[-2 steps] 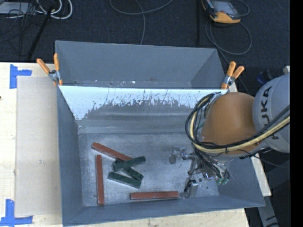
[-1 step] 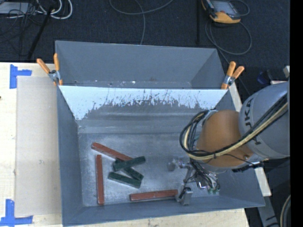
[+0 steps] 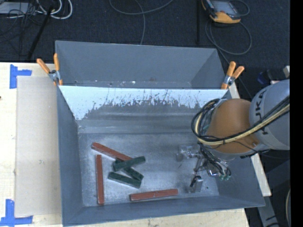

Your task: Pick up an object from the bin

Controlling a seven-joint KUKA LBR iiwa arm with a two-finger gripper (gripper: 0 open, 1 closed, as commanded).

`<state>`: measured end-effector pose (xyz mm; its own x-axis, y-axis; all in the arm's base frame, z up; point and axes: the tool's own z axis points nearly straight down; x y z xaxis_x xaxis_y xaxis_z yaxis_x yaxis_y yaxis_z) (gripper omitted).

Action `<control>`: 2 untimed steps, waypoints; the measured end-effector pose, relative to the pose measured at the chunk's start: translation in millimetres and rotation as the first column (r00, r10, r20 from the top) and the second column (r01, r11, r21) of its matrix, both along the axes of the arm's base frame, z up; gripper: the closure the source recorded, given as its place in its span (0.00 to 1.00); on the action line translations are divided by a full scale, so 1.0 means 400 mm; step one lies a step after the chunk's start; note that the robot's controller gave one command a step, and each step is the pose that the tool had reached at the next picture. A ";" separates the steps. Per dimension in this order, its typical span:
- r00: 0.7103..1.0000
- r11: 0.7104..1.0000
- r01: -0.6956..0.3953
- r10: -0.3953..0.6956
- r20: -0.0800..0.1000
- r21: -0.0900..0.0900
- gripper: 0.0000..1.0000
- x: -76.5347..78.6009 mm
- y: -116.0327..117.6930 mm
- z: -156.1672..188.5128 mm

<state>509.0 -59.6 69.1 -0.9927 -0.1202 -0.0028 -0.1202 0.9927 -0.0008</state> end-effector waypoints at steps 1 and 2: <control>1.000 1.000 -0.006 0.006 0.012 0.002 0.00 0.239 0.103 0.233; 0.988 0.988 0.154 -0.154 -0.010 0.003 0.00 0.089 0.304 0.149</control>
Offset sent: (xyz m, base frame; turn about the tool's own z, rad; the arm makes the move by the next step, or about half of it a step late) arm 0.0905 0.0389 0.0884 -0.0025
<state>544.8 61.8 128.5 -0.9994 0.0337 0.0065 0.0337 0.9994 0.0032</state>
